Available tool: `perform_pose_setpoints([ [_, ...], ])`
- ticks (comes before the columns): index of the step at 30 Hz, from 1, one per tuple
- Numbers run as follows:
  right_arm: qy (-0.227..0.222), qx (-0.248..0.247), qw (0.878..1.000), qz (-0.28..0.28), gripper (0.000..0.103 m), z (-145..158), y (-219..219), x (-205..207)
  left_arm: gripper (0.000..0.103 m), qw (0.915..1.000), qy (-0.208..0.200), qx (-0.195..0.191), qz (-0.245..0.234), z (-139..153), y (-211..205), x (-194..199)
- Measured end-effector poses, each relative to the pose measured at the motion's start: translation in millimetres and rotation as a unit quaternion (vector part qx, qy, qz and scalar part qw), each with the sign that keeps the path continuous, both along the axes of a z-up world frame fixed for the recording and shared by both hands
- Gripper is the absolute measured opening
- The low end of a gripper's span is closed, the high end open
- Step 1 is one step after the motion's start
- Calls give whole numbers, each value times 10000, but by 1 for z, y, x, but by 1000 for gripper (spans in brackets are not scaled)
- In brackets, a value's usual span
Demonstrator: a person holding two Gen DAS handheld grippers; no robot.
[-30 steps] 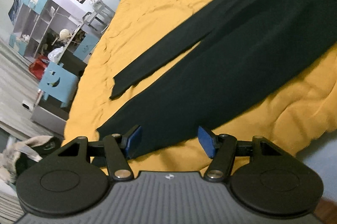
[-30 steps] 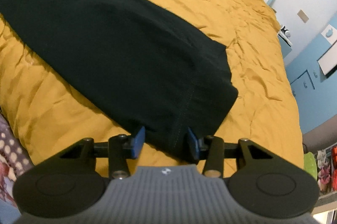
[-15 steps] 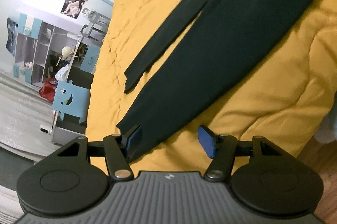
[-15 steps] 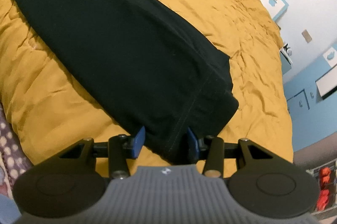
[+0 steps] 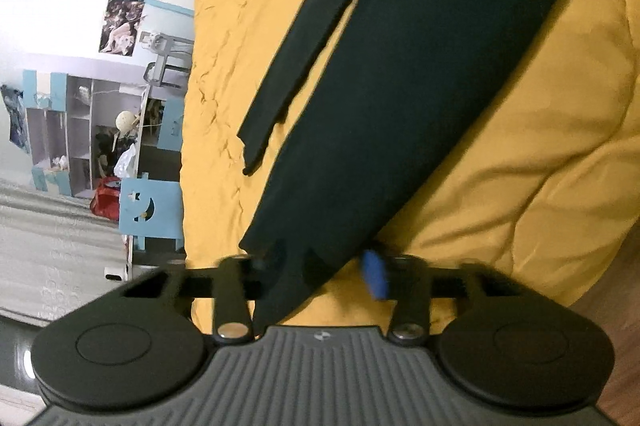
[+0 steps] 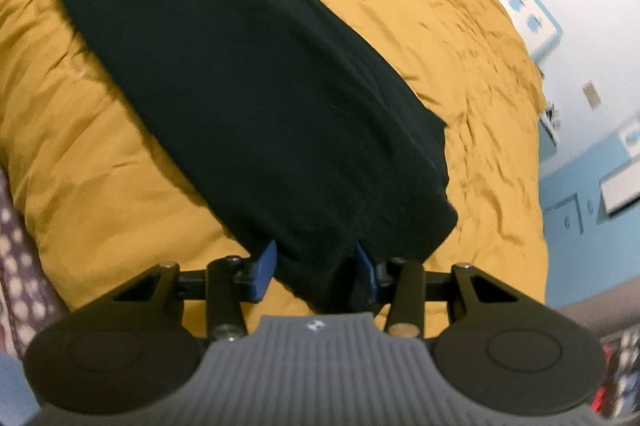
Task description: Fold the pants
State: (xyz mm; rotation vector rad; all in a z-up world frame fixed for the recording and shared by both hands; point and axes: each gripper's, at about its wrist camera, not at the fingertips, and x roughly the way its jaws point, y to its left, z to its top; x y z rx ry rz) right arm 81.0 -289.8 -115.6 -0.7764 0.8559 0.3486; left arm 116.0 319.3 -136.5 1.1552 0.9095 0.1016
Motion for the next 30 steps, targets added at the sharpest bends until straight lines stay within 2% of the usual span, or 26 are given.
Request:
perform_pose_setpoints([
  [1, -30, -74, 9999, 140, 39, 1, 2, -3, 19, 9999, -122, -64, 87, 3, 0, 1],
  [2, -58, -139, 9995, 276, 39, 2, 3, -7, 16, 9995, -232, -142, 176, 7, 1, 0],
  [4, -97, -310, 9981, 526, 39, 1, 7, -12, 5, 9977, -329, -414, 423, 13, 5, 5],
  [6, -128, -497, 9962, 698, 39, -1, 9, -14, 2, 9955, -379, -656, 569, 18, 7, 10],
  [10, -154, -683, 9932, 928, 38, -10, 12, -15, 1, 9924, -554, -734, 823, 25, 8, 16],
  [14, -107, -1014, 9854, 1363, 38, -15, 11, -30, 1, 9854, -724, -1015, 1157, 38, 9, 20],
  [17, -151, -1045, 9854, 1334, 37, -18, 7, -35, 1, 9824, -826, -1049, 1306, 40, 6, 23],
  [18, -178, -1069, 9846, 1370, 34, -22, 7, -36, 1, 9809, -847, -1089, 1370, 40, 5, 21],
  [20, -289, -1223, 9798, 1558, 22, -30, 9, -40, 1, 9772, -888, -1193, 1517, 44, 6, 26],
  [21, -343, -1278, 9776, 1639, 7, -31, 10, -43, 1, 9756, -910, -1230, 1575, 44, 6, 25],
  [22, -409, -1294, 9764, 1677, 0, -31, 10, -47, 1, 9742, -941, -1252, 1624, 45, 4, 23],
  [26, -791, -984, 9817, 1426, 0, -12, 1, -50, 1, 9679, -1129, -1358, 1790, 56, 2, 22],
  [30, -1221, -419, 9862, 1039, 0, 32, -10, -39, 1, 9564, -1378, -1613, 2008, 78, 2, 28],
])
